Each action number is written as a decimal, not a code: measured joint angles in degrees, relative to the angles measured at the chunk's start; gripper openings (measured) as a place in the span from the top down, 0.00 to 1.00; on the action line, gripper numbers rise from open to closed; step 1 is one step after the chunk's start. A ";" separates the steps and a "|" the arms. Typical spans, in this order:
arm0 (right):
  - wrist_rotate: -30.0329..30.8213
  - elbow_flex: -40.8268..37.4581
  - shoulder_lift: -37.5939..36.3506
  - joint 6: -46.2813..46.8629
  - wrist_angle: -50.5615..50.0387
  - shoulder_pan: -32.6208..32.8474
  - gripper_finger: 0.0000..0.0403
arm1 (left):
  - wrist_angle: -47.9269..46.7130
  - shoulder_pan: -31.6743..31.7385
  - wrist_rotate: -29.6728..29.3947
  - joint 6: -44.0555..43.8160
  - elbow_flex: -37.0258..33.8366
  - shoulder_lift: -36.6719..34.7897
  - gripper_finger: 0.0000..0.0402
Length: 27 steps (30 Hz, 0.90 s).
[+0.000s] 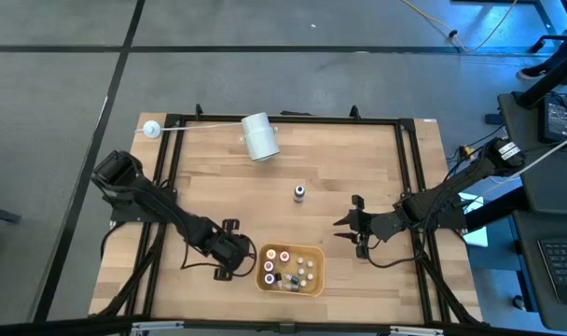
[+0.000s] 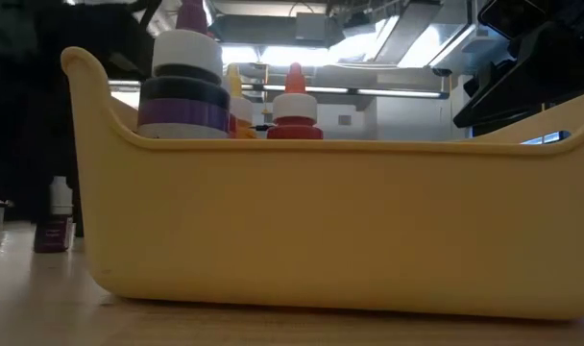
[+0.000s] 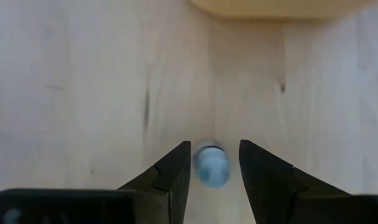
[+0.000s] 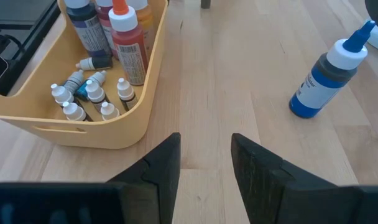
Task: Pick & Place food coloring
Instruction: Put the small purple food coloring bottle into the yellow bin
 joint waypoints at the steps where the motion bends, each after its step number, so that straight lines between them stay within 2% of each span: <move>1: 0.00 -0.01 0.00 0.00 0.00 -0.01 0.64 | -0.01 -0.03 0.46 0.00 0.00 0.51 0.67; 5: 0.00 0.00 -0.01 0.00 -0.01 0.01 0.64 | 0.09 -0.03 2.42 0.02 -0.02 2.12 0.68; 20: 0.00 0.00 -0.01 0.00 -0.01 -0.01 0.64 | 0.70 -0.03 1.78 -0.44 -0.02 2.48 0.67; 27: 0.00 0.00 -0.01 -0.02 -0.01 0.01 0.64 | 0.68 0.15 2.05 -4.01 -0.02 2.47 0.77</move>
